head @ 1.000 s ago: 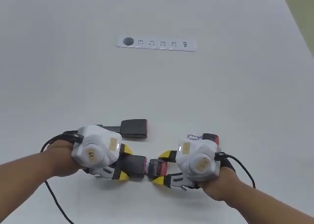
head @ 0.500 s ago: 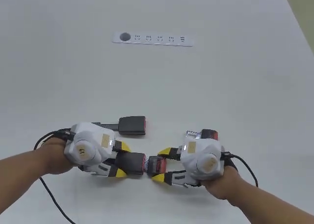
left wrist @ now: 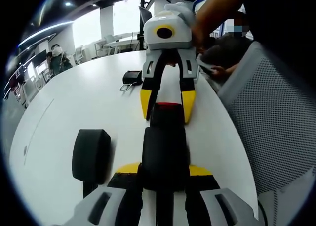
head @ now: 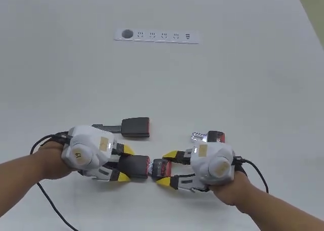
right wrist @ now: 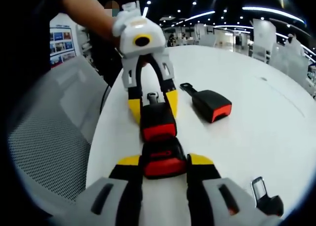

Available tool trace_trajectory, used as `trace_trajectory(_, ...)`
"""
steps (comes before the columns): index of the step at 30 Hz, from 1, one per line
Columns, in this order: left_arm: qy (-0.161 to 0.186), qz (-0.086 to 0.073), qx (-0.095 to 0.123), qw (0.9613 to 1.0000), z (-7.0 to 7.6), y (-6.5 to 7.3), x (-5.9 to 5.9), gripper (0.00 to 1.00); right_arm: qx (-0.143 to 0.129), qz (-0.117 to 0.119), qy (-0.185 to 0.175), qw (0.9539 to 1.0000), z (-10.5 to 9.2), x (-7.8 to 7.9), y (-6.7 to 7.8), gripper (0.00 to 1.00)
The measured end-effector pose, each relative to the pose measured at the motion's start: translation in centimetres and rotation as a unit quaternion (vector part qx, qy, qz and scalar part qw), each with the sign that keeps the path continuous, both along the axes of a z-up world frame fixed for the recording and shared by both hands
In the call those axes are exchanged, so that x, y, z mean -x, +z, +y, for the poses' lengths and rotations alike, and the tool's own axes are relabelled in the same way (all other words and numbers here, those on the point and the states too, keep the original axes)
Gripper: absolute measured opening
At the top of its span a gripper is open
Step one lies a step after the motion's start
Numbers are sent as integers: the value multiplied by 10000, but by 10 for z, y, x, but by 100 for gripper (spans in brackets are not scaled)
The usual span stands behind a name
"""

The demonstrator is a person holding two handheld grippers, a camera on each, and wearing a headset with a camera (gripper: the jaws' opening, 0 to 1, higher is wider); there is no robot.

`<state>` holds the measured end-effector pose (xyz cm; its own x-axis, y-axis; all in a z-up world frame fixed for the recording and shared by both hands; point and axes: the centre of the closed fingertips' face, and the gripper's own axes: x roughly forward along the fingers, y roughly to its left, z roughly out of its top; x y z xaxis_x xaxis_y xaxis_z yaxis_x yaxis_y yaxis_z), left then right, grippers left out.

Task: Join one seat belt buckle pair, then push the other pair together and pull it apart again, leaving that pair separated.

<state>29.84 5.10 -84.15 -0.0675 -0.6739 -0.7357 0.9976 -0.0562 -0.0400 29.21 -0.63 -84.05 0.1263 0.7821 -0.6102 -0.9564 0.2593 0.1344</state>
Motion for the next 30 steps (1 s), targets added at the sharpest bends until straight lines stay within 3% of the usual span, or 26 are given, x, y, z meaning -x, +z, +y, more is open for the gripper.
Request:
trace_trajectory(13, 70, 42, -35, 10000, -2, -1, -1, 34, 27, -52, -36, 10000, 1, 0, 0, 34)
trace_trajectory(20, 68, -28, -207, 9998, -3, -1, 1, 35, 326, -110, 79, 9994, 3, 1, 1, 37)
trace_trajectory(22, 135, -16, -271, 9995, -4, -2, 1, 35, 296, 53, -13, 9995, 4, 4, 1, 46)
trace_trajectory(23, 239, -24, -304, 9992, -5, -2, 0, 36, 225, 31, -84, 9997, 7, 3, 3, 55)
trace_trajectory(25, 594, 191, -353, 9974, -5, 0, 1, 38, 232, -96, -159, 9996, 7, 3, 5, 73)
trace_trajectory(26, 677, 181, -316, 9970, -5, 1, -1, 40, 204, -161, -192, 9995, 7, 2, 9, 76)
trace_trajectory(30, 649, 51, -157, 9978, -4, 11, 2, 65, 55, -199, -357, 9991, 2, 0, 19, 87)
